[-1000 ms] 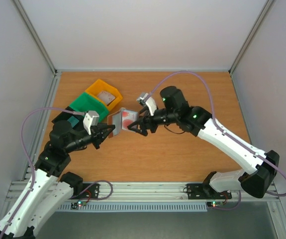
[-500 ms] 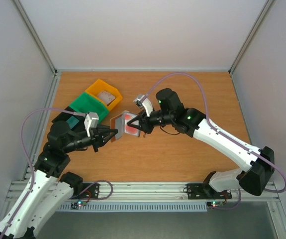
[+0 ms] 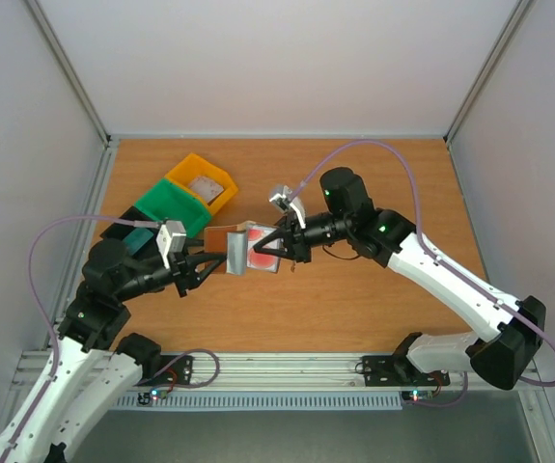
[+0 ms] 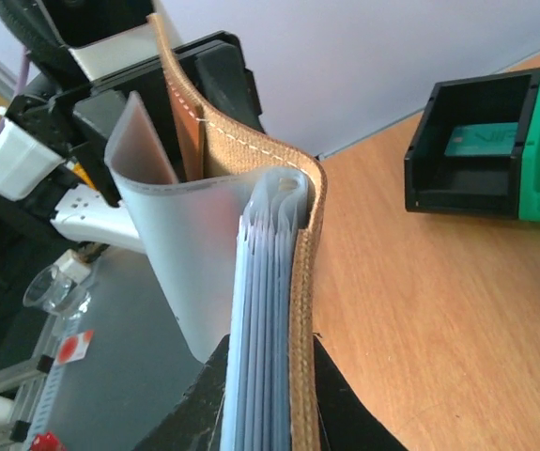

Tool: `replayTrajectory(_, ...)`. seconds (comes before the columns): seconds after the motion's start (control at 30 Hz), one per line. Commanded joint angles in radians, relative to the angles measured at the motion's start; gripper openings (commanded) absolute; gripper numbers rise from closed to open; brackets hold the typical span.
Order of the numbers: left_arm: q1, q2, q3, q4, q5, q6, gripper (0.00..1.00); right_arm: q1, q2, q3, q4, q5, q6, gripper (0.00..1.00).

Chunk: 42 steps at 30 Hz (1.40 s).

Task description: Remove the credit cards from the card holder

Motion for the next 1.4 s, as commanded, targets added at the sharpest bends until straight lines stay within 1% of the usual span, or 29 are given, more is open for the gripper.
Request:
replayTrajectory(0.0,0.0,-0.016,0.01,-0.025,-0.075,0.028,0.37,0.007,-0.039,0.032,-0.041,-0.149,-0.079,0.01)
replayTrajectory(0.07,0.0,-0.026,0.004,-0.025,-0.075,0.023,0.43,0.007,-0.039,0.039,-0.081,-0.165,-0.106,0.01)
replayTrajectory(0.13,0.0,-0.035,-0.001,-0.04,-0.094,0.028,0.53,0.008,-0.044,0.043,-0.115,-0.151,-0.132,0.01)
replayTrajectory(0.2,0.0,-0.044,-0.003,-0.072,-0.179,0.039,0.59,0.007,-0.048,0.05,-0.135,-0.076,-0.116,0.01)
replayTrajectory(0.23,0.0,-0.046,-0.002,-0.094,-0.245,0.043,0.6,0.008,-0.047,0.055,-0.136,-0.006,-0.091,0.01)
replayTrajectory(0.3,0.002,-0.057,-0.003,-0.134,-0.37,0.057,0.63,0.007,-0.033,0.077,-0.149,0.206,-0.008,0.01)
replayTrajectory(0.33,0.004,-0.066,-0.007,-0.145,-0.408,0.068,0.64,0.008,-0.013,0.101,-0.174,0.345,0.035,0.01)
replayTrajectory(0.4,0.006,-0.091,-0.011,-0.163,-0.452,0.109,0.66,0.012,0.035,0.152,-0.27,0.641,0.137,0.01)
replayTrajectory(0.47,0.007,-0.113,-0.013,-0.174,-0.464,0.134,0.67,0.019,0.095,0.203,-0.373,0.931,0.221,0.01)
replayTrajectory(0.5,0.008,-0.126,-0.012,-0.177,-0.452,0.139,0.67,0.036,0.129,0.229,-0.42,1.01,0.242,0.01)
replayTrajectory(0.53,0.008,-0.134,-0.009,-0.18,-0.416,0.143,0.67,0.059,0.162,0.257,-0.461,1.14,0.255,0.01)
replayTrajectory(0.57,0.008,-0.143,-0.002,-0.175,-0.338,0.144,0.67,0.091,0.208,0.299,-0.496,1.195,0.261,0.01)
replayTrajectory(0.6,0.008,-0.148,0.001,-0.165,-0.258,0.146,0.67,0.116,0.241,0.331,-0.522,1.237,0.266,0.01)
replayTrajectory(0.63,0.008,-0.15,0.002,-0.138,-0.146,0.138,0.65,0.142,0.273,0.364,-0.544,1.272,0.267,0.01)
replayTrajectory(0.7,0.007,-0.138,-0.018,-0.023,0.086,0.085,0.62,0.187,0.339,0.437,-0.584,1.324,0.268,0.01)
replayTrajectory(0.73,0.004,-0.124,-0.044,0.082,0.17,0.034,0.62,0.205,0.371,0.479,-0.607,1.333,0.265,0.01)
replayTrajectory(0.77,0.001,-0.105,-0.073,0.176,0.207,-0.095,0.61,0.22,0.403,0.514,-0.613,1.322,0.256,0.01)
replayTrajectory(0.8,-0.004,-0.072,-0.102,0.256,0.209,-0.204,0.6,0.234,0.428,0.541,-0.61,1.295,0.242,0.01)
replayTrajectory(0.83,-0.009,-0.034,-0.119,0.295,0.192,-0.274,0.58,0.241,0.445,0.562,-0.6,1.257,0.232,0.01)
replayTrajectory(0.87,-0.015,0.019,-0.127,0.308,0.167,-0.332,0.56,0.246,0.454,0.571,-0.584,1.186,0.219,0.01)
replayTrajectory(0.97,-0.025,0.094,-0.123,0.247,0.064,-0.329,0.48,0.247,0.441,0.568,-0.526,1.028,0.185,0.01)
replayTrajectory(1.07,-0.03,0.117,-0.131,0.244,0.056,-0.306,0.48,0.246,0.4,0.523,-0.485,0.943,0.166,0.01)
replayTrajectory(1.13,-0.032,0.119,-0.143,0.227,0.032,-0.316,0.47,0.246,0.386,0.515,-0.481,0.889,0.141,0.01)
replayTrajectory(1.23,-0.031,0.115,-0.144,0.124,-0.054,-0.303,0.47,0.246,0.378,0.5,-0.448,0.733,0.082,0.01)
replayTrajectory(1.3,-0.027,0.102,-0.126,0.039,-0.113,-0.264,0.45,0.246,0.374,0.489,-0.43,0.669,0.037,0.01)
replayTrajectory(1.37,-0.02,0.082,-0.103,-0.03,-0.119,-0.208,0.44,0.245,0.364,0.476,-0.428,0.622,0.002,0.01)
